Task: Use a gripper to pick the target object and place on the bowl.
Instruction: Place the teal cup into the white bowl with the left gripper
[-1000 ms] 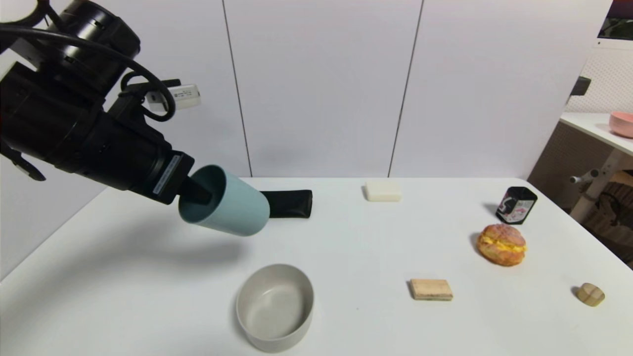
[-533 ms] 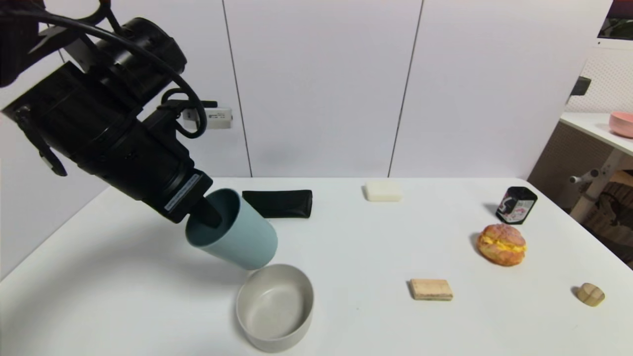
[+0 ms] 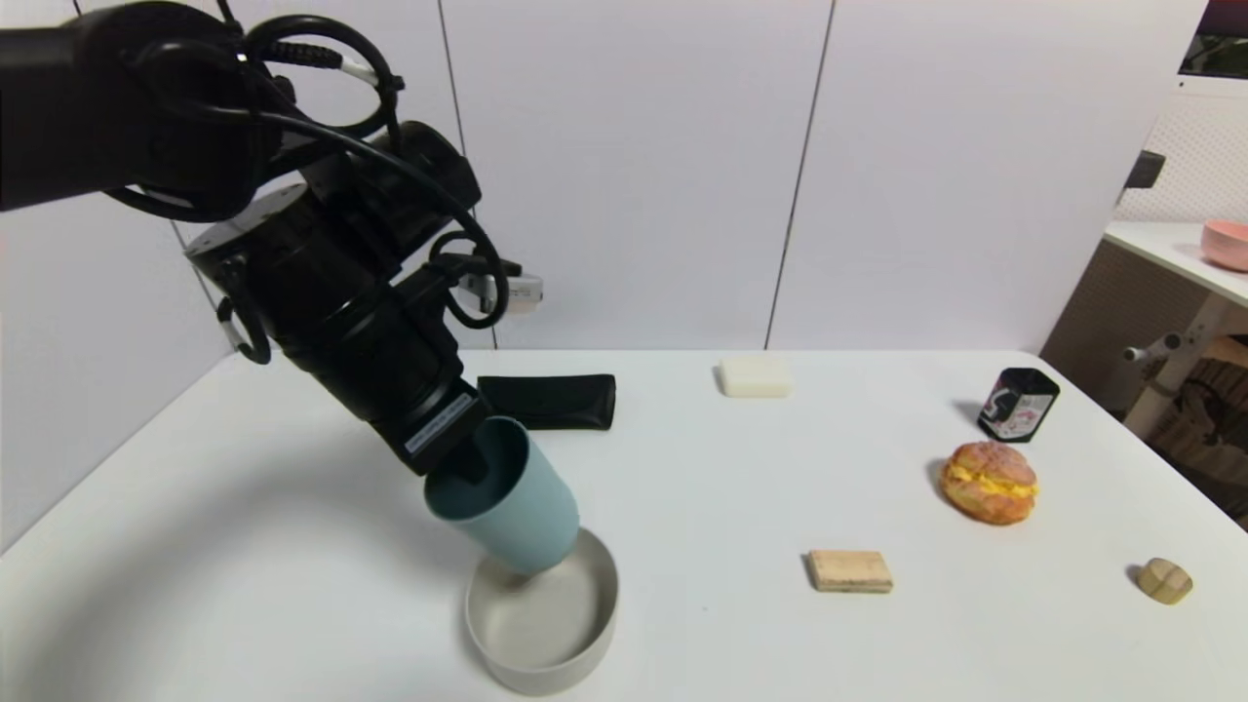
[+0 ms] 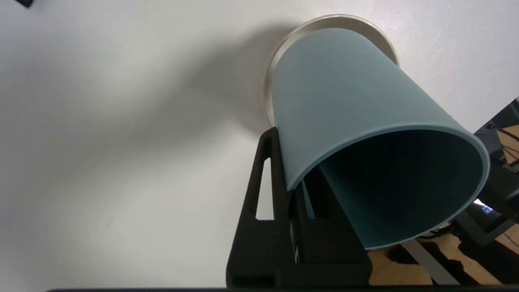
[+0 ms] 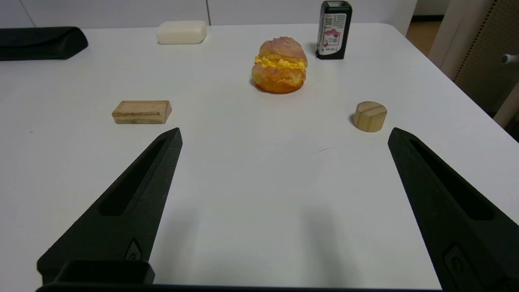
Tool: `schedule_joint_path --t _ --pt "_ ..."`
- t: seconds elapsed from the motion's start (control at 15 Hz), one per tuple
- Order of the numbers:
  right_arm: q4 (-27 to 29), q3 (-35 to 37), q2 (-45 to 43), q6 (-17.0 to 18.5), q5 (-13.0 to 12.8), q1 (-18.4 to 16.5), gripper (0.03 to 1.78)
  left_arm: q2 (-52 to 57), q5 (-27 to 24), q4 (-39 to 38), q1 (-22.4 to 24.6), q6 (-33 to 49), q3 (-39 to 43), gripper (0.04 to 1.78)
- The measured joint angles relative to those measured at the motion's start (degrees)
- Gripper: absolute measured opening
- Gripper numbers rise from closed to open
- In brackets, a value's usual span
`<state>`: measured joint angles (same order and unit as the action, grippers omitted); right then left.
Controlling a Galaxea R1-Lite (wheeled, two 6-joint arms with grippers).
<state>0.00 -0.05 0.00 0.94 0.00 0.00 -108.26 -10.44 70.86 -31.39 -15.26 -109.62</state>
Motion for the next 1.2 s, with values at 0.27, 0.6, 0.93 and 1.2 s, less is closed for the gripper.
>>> schedule_joint_path --t 0.27,0.6,0.93,1.2 --pt "0.00 0.00 0.00 -0.01 0.00 0.00 1.75 -2.27 4.10 0.39 -2.17 -1.30 0.13 0.09" --pt "0.00 0.00 0.00 0.00 0.00 0.00 1.75 -3.69 7.11 1.68 -4.60 -1.35 -0.11 0.09" --pt "0.00 0.00 0.00 0.00 -0.02 0.00 1.75 -5.02 7.28 1.68 -7.11 -1.35 -0.11 0.09" --pt "0.00 0.00 0.00 -0.01 0.00 0.00 1.75 -5.85 9.69 1.68 -7.85 -1.33 0.09 0.09"
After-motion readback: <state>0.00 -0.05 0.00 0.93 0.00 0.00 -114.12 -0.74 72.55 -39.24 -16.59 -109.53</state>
